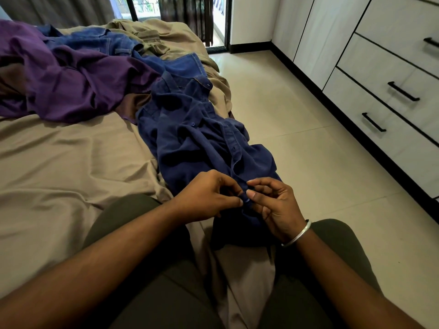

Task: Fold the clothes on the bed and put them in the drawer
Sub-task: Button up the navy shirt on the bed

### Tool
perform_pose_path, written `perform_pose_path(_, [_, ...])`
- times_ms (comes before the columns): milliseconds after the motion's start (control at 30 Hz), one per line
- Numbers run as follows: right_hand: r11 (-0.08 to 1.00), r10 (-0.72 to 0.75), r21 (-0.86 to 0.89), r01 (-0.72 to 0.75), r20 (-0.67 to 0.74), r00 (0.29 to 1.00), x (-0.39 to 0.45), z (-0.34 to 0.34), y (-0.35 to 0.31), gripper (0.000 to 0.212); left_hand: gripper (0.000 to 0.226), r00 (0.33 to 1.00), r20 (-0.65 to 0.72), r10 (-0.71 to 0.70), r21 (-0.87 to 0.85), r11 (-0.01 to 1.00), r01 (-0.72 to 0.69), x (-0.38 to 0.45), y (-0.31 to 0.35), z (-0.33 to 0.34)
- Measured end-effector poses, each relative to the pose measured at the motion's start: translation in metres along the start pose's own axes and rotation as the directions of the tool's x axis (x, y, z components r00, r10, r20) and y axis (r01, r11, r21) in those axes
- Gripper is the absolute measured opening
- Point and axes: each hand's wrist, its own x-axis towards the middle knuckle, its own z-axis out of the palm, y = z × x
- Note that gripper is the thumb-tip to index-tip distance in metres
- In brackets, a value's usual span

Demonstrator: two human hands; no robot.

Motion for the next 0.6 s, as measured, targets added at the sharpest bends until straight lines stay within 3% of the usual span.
perform_pose_path(133, [0.975,-0.097,-0.205,0.084,-0.053,0.994,-0.002,0.003,0.001,0.02,0.006,1.0,0.0,-0.009,-0.015,1.0,0.009,0.001,-0.001,0.0])
perform_pose_path(267, [0.928,-0.213,-0.32,0.19,-0.038,0.976,-0.003,0.004,0.002,0.02,0.005,0.998,0.039,-0.049,-0.162,0.985,0.054,0.002,-0.001,-0.002])
perform_pose_path(433, [0.938,-0.22,-0.289,0.191,-0.071,0.973,-0.004,0.005,0.01,0.018,0.008,0.993,0.058,-0.099,-0.213,0.971,0.109,0.005,-0.002,0.0])
perform_pose_path(533, [0.975,-0.127,-0.182,0.126,0.009,0.992,-0.006,0.004,0.011,0.024,0.009,0.991,0.043,-0.124,-0.188,0.974,0.13,0.006,-0.002,0.001])
perform_pose_path(600, [0.972,-0.113,-0.201,0.123,0.06,0.992,-0.005,0.002,0.009,0.029,0.01,0.99,0.074,-0.123,-0.217,0.967,0.136,0.006,-0.002,0.0])
